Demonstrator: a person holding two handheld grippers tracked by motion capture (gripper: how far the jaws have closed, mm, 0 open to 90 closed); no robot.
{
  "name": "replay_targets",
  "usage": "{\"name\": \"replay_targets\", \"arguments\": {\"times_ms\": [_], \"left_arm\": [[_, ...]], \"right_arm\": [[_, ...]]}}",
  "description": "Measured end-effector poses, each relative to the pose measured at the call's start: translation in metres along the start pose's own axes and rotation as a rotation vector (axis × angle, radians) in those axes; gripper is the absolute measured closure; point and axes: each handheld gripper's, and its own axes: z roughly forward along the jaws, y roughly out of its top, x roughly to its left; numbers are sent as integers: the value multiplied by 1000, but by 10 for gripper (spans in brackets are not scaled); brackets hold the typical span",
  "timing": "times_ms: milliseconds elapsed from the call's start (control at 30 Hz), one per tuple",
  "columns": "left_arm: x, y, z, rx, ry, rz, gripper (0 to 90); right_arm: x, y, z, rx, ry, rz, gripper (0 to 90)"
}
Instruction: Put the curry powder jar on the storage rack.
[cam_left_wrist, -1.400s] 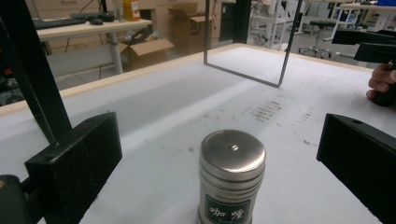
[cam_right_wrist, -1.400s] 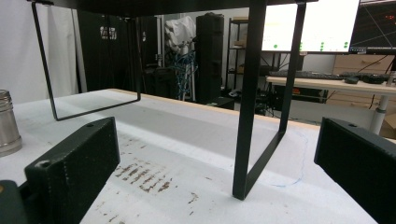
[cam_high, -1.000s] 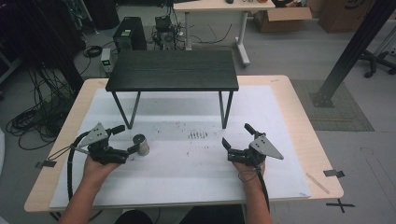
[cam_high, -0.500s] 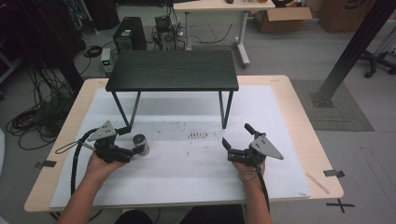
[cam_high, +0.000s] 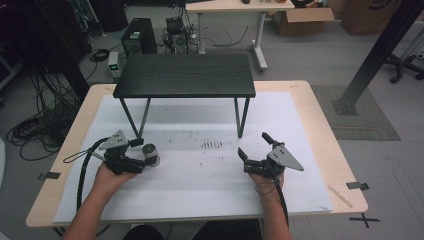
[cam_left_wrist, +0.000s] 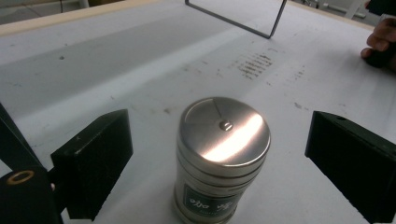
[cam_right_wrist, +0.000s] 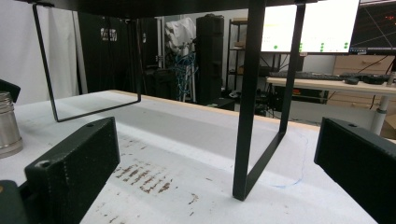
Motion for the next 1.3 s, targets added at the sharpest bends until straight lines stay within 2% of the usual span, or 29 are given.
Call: {"name": "replay_targets", "arguments": {"times_ms": [233, 567, 767, 1200, 1300], "left_arm": [[-1, -2, 2, 16, 8, 23, 152], [-1, -2, 2, 15, 5, 8, 265], [-2, -3, 5, 22, 8, 16, 312], [-5, -5, 6, 28, 35, 59, 484], [-6, -4, 6, 33, 38, 69, 489]], "right_arm": [[0, 0, 0, -1, 0, 1, 0], [0, 0, 0, -1, 1, 1, 0], [0, 0, 0, -2, 1, 3, 0], [0, 0, 0, -4, 0, 5, 0], [0, 0, 0, -5, 0, 5, 0]]}}
